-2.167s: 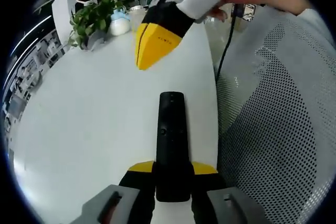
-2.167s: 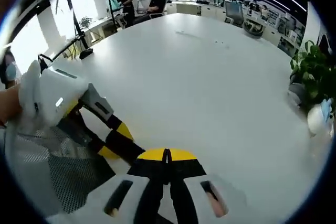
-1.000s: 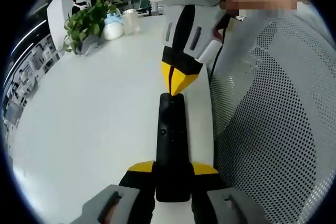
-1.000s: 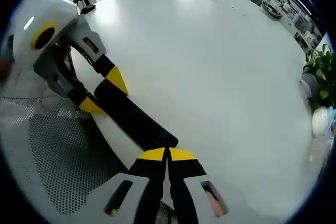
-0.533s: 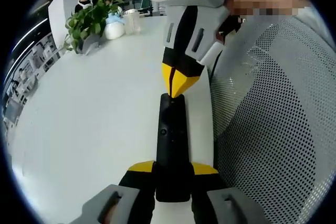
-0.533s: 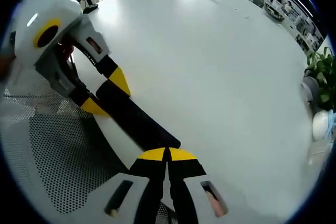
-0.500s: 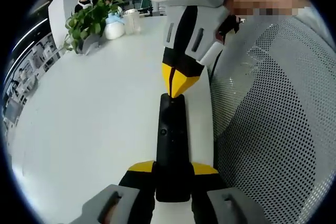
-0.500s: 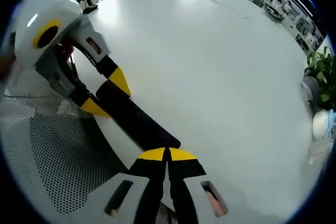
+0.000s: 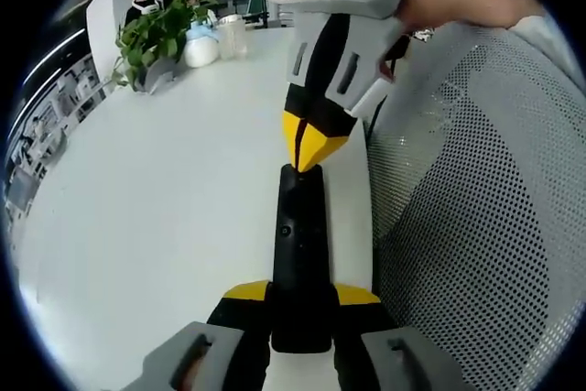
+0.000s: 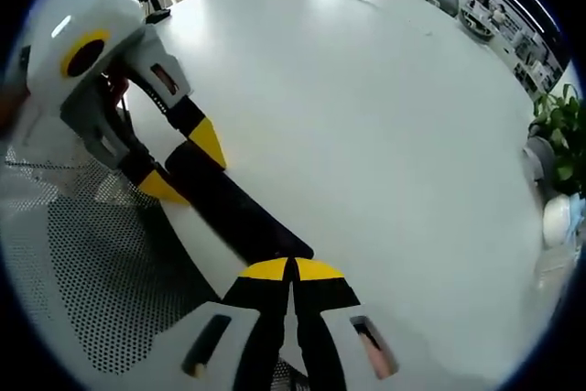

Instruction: Press the specified remote control buttons in sequence, fully releasing each button before pressing the next.

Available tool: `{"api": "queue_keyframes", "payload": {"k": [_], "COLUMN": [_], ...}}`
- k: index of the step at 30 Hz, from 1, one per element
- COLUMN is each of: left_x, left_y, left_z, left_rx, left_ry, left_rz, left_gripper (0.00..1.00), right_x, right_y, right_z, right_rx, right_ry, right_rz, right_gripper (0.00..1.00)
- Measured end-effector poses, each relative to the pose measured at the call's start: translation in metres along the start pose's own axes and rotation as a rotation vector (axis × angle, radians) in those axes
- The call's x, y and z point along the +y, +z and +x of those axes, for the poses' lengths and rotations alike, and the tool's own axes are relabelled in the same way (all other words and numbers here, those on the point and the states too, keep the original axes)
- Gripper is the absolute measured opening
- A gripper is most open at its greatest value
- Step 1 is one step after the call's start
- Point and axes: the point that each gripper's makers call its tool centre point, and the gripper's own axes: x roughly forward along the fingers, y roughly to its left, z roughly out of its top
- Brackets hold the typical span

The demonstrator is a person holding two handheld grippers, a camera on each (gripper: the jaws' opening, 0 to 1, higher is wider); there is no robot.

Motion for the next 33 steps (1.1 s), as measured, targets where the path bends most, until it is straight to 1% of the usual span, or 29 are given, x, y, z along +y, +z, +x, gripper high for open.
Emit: {"api": "queue_keyframes", "payload": {"k": [1,6,11,15,19,27,33], "left_x": [0.0,-0.0002,0.0001,0.0,0.0007,0.0011,0.0007], "left_y": [0.0001,0.0002,0.0002,0.0003,0.0008,0.0014,0.0015], "left_z": [0.0,-0.0001,-0.0002,0.0,-0.0007,-0.0001,-0.0001], "left_rx": [-0.002,-0.005,-0.012,-0.018,-0.035,-0.038,-0.041], "left_ry": [0.0,0.004,0.009,0.017,0.016,0.013,0.011], "left_rz": [-0.003,-0.005,-0.014,-0.015,-0.036,-0.04,-0.042], "left_gripper": [0.24,0.24,0.24,0.24,0.24,0.25,0.25], "right_x": [0.0002,0.0005,-0.0009,0.0002,-0.0001,-0.0013,-0.0006], "right_y": [0.0,-0.0001,-0.0006,-0.0007,-0.0003,-0.0009,-0.001], "right_z": [0.0001,-0.0002,-0.0005,-0.0007,-0.0005,-0.0006,-0.0003], "right_rx": [-0.002,0.007,-0.002,-0.007,-0.002,-0.008,-0.005], "right_ry": [-0.001,-0.009,0.001,-0.003,-0.004,0.003,-0.004], "right_rz": [-0.015,-0.01,0.053,0.055,0.048,0.104,0.097], "right_gripper": [0.0,0.0,0.0,0.0,0.0,0.0,0.0]}}
